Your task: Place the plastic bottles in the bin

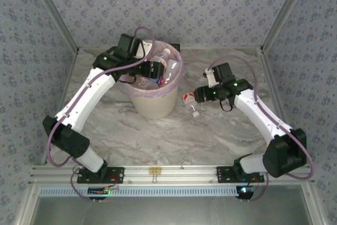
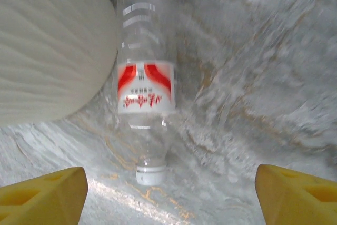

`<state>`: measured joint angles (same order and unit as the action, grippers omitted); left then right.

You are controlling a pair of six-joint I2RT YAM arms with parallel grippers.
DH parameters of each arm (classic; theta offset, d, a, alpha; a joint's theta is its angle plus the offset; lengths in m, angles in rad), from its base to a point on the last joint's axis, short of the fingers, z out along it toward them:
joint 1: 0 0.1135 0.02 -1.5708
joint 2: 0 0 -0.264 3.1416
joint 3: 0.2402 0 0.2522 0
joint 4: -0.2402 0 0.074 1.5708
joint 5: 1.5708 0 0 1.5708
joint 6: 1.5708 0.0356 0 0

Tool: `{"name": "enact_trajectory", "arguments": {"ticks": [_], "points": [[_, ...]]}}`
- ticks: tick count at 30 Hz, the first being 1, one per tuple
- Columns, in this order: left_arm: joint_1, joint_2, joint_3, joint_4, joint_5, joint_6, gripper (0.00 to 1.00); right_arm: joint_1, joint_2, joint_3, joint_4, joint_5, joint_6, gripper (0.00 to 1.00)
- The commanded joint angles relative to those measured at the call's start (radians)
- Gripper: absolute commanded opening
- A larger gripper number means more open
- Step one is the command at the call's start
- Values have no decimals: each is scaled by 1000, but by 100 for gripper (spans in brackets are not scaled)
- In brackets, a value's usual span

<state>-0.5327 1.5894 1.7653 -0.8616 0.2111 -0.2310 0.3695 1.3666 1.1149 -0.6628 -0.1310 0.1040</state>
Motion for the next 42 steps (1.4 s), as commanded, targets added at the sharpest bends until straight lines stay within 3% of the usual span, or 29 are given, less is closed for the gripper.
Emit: {"name": "enact_trajectory", "arguments": {"ticks": [1,17,21,25,30,35,42], "points": [[3,-21,78,-36,-24,38,79,5,35,-27,50,-81,-14,87],[19,-97,146,-64,-32,66,86,16,283,-56,167,-190,25,91],[19,-150,115,-8,11,23,86,7,339,-37,179,-212,25,86],[31,-209,61,97,16,-51,87,-5,368,-17,171,-217,28,76],[42,-249,17,176,22,-124,87,-28,318,-27,132,-198,22,61],[42,-259,-20,277,48,-206,87,-59,205,-47,67,-175,1,55],[29,-273,-156,569,104,-436,88,-124,-32,-62,-47,-159,15,48]]}}
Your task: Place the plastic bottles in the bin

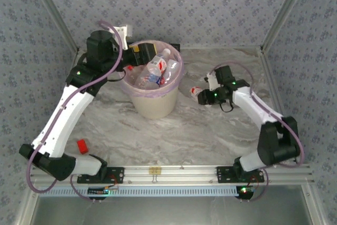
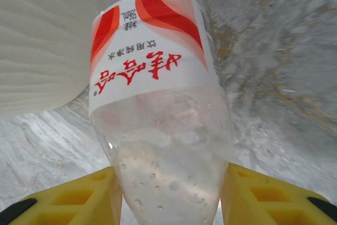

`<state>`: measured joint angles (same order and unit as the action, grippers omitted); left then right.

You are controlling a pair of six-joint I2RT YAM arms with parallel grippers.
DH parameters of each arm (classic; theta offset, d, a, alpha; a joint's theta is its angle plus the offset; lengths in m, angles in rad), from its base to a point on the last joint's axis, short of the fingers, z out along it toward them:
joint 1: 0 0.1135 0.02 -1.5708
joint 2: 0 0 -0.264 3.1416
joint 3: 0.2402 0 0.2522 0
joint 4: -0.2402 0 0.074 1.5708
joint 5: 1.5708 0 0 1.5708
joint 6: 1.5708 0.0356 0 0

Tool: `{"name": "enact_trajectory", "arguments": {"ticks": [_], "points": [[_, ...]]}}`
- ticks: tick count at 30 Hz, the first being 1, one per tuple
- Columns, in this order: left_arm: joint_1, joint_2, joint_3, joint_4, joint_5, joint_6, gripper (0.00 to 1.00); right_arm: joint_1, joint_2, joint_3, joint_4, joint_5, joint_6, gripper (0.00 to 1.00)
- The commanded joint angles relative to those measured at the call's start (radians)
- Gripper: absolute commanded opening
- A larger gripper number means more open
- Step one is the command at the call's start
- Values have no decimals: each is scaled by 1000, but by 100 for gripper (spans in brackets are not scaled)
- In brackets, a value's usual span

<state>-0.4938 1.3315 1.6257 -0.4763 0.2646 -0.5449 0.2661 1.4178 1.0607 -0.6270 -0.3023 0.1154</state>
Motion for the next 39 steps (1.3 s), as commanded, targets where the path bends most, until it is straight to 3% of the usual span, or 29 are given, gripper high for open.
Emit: {"name": "enact_trajectory", "arguments": {"ticks": [1,8,18,24,30,39], "points": [[-17,-8,-16,197,51,-134,88,-29,-119,-6,-94,12,8,48],[-66,41,34,221,60,-159,89,-114,-322,48,-125,9,52,43],[-177,144,55,394,89,-319,96,-156,-445,214,129,-17,240,41],[-250,262,125,424,45,-357,93,-100,-429,239,233,-89,308,40],[-294,360,218,435,42,-350,97,-6,-417,231,263,-81,320,40],[-301,403,260,444,64,-383,83,64,-402,213,290,-63,321,40]]}}
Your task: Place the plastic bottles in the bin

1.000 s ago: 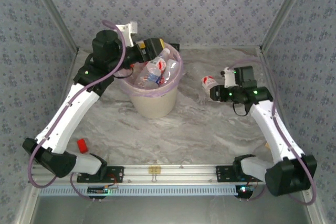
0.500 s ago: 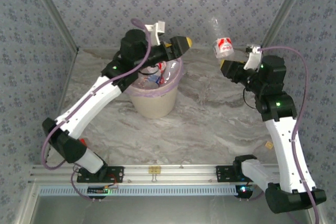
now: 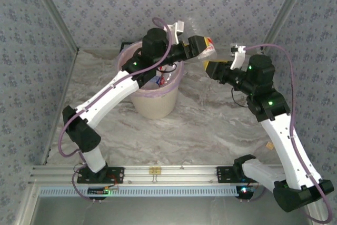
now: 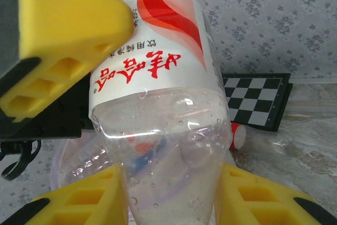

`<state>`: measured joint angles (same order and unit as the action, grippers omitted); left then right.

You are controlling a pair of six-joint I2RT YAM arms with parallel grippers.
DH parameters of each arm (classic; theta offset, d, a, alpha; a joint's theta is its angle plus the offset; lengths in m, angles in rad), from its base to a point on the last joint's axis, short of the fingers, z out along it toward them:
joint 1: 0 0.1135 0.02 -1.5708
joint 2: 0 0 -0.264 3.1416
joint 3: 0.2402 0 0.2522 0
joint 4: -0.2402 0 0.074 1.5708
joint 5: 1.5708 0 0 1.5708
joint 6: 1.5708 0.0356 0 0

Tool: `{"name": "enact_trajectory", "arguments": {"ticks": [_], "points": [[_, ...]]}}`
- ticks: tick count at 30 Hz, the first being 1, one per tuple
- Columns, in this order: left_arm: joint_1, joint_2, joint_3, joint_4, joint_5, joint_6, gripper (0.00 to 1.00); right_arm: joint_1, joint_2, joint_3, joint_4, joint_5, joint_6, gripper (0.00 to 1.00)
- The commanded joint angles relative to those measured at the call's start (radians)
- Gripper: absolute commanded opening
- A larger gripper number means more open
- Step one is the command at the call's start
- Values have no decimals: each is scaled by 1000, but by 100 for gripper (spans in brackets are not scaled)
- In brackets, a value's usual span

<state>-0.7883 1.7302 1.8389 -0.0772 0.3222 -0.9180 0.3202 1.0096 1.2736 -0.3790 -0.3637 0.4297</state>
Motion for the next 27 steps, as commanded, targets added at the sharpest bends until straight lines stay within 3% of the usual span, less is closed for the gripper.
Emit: {"name": "enact_trajectory", "arguments": {"ticks": [1,10,12,16,27], "points": [[-7,5,48,42,5,-9,80,13,9,1,43,-1,5,40],[-8,3,57,22,-8,-5,57,18,25,4,36,-2,-6,46],[-5,2,65,4,-22,14,54,19,31,8,32,-10,-19,58],[34,-5,106,-76,-14,84,50,18,43,36,-24,-6,-90,98],[294,-100,299,-666,-49,480,26,-63,-39,-88,-139,32,-213,100]]}}
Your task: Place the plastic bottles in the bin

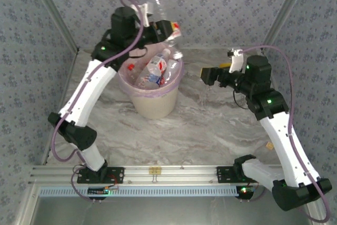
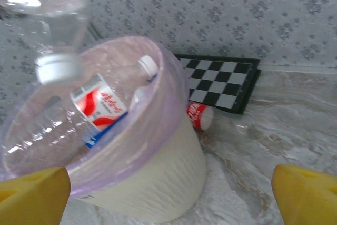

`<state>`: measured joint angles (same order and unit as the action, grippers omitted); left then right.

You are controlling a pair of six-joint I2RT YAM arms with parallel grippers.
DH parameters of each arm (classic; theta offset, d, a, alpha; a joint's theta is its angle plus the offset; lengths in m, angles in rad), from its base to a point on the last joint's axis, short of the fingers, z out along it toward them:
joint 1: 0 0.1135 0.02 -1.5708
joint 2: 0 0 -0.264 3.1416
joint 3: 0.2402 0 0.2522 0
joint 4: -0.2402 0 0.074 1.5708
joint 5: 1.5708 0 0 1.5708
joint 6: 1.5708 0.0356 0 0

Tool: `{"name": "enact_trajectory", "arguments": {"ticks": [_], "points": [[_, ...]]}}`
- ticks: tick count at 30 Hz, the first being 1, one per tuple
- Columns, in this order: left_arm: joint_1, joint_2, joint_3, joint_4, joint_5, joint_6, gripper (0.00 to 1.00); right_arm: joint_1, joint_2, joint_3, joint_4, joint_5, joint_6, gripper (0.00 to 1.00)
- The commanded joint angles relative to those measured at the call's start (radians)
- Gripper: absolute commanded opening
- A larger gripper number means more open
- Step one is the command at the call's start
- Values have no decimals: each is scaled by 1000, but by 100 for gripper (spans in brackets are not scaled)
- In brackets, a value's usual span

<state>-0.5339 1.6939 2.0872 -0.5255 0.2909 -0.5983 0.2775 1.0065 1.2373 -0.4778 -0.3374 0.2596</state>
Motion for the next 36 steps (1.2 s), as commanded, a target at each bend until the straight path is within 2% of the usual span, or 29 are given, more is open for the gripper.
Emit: {"name": "enact_trajectory", "arguments": {"ticks": [1,4,10,18,27,29,33,36], "points": [[61,-70,51,-250,-23,183,22,-26,-44,-86,-36,2,-42,100],[124,-79,61,-341,-24,248,11,-41,-60,-129,-30,-15,-42,100],[165,-26,150,-553,-49,397,3,-60,-68,-150,-61,-22,-83,100],[169,76,304,-795,-187,502,0,-83,-78,-187,-72,-37,-92,100],[159,156,325,-920,-177,579,0,-95,-63,-204,-59,-45,-88,100],[154,168,326,-927,-173,590,5,-96,-59,-206,-58,-48,-85,100],[151,171,328,-902,-156,595,29,-97,-54,-213,-55,-48,-80,100],[150,173,339,-885,-117,602,58,-98,-48,-216,-50,-48,-77,100]]}}
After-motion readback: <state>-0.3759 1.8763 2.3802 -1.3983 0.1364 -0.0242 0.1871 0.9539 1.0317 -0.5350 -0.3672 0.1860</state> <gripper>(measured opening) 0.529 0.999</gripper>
